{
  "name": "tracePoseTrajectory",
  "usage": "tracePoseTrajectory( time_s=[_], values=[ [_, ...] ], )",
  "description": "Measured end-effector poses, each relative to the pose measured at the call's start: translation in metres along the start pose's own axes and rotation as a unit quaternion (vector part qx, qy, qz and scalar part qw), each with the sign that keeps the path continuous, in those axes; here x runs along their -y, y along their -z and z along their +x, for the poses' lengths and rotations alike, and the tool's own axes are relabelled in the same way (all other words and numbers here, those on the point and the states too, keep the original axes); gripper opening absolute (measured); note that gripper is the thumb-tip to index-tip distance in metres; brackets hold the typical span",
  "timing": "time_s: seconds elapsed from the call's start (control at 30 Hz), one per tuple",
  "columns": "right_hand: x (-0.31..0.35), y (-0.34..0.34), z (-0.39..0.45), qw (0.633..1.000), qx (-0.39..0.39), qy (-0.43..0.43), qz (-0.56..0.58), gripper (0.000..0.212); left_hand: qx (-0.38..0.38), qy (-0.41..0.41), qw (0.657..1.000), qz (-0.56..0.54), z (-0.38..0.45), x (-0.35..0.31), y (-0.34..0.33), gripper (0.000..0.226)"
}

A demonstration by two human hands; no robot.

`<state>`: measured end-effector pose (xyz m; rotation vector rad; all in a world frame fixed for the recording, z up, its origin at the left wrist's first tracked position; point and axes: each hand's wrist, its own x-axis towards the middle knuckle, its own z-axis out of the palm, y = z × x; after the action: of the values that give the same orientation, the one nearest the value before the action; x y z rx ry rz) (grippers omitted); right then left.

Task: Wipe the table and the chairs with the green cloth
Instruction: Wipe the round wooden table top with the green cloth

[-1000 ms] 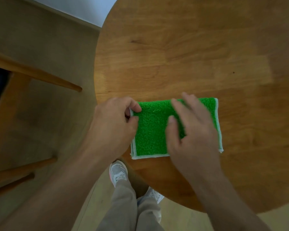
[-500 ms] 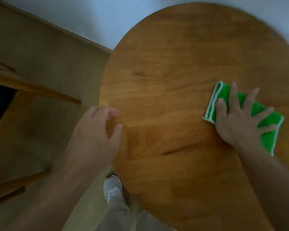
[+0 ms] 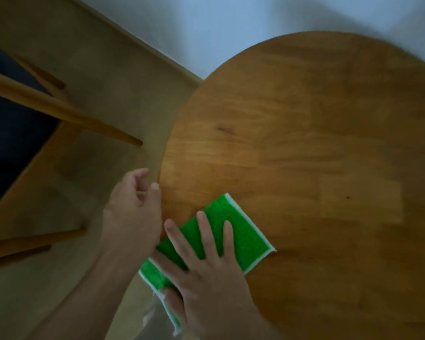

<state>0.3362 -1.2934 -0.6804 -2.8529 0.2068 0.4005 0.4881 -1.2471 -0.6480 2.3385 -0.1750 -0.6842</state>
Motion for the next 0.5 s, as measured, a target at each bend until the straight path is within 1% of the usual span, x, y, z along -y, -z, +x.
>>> tracePoseTrajectory(
  time_s=[0.07,0.13,0.2,0.3,0.37,0.43,0.5],
  values=[
    [-0.018,0.003,0.003,0.999,-0.009,0.036,0.010,0.068,0.010,0.057,0.997,-0.052,-0.003,0.006,0.001,0.030],
    [-0.045,0.017,0.024,0.999,-0.042,0.031,0.012,0.061,0.012,0.103,0.989,-0.102,-0.007,0.010,-0.002,0.021],
    [-0.083,0.034,0.065,0.996,-0.083,-0.024,-0.017,0.061,0.007,0.130,0.982,-0.137,-0.011,0.013,-0.007,0.021],
    [-0.150,0.067,0.140,0.985,-0.089,-0.143,-0.046,0.062,0.011,0.154,0.976,-0.156,-0.018,0.014,-0.014,0.029],
    [-0.182,0.087,0.178,0.972,-0.083,-0.217,-0.019,0.062,0.009,0.159,0.972,-0.170,-0.022,0.016,-0.016,0.036],
    [-0.186,0.096,0.195,0.960,-0.083,-0.266,0.009,0.063,0.011,0.154,0.970,-0.187,-0.025,0.016,-0.016,0.039],
    [-0.161,0.092,0.195,0.959,-0.081,-0.270,0.006,0.064,0.009,0.149,0.968,-0.202,-0.026,0.018,-0.017,0.041]
  ],
)
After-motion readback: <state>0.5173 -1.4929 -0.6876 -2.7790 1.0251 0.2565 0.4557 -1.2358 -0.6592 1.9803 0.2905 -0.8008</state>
